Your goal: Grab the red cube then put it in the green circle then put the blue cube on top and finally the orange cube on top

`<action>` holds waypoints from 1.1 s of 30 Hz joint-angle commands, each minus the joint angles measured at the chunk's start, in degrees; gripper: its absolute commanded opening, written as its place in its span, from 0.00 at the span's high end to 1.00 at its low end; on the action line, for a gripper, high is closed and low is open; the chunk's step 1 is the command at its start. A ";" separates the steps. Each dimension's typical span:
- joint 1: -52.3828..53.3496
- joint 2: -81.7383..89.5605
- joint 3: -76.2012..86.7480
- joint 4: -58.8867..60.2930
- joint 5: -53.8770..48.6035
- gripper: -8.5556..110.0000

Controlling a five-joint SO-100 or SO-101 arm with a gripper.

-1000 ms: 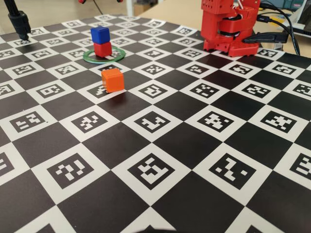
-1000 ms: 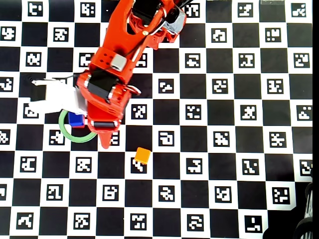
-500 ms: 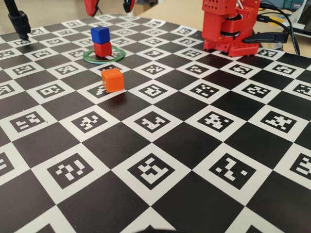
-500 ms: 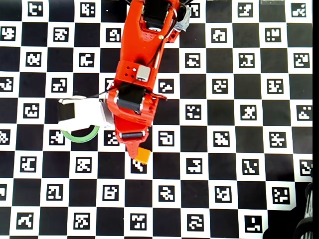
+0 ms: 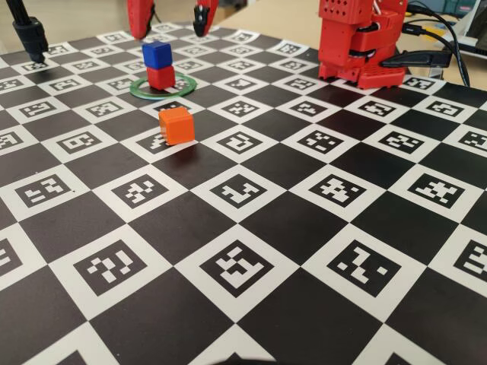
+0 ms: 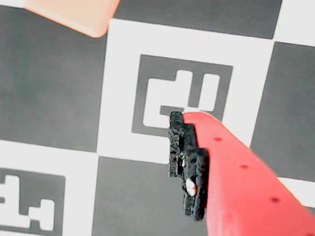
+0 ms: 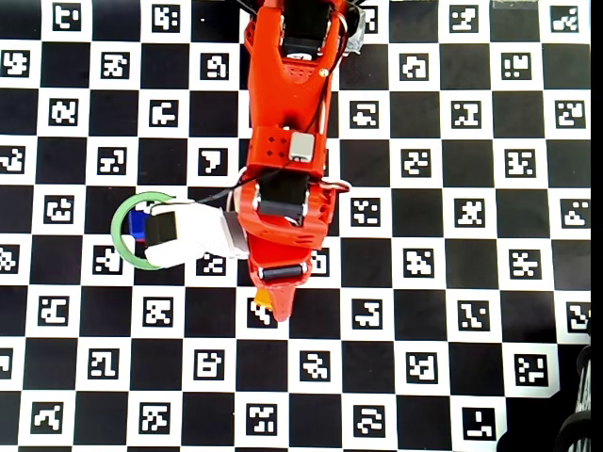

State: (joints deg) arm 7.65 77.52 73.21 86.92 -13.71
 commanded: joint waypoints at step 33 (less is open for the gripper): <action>2.20 -11.78 7.82 -18.46 7.21 0.58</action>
State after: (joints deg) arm 9.49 64.25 82.35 68.91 -6.68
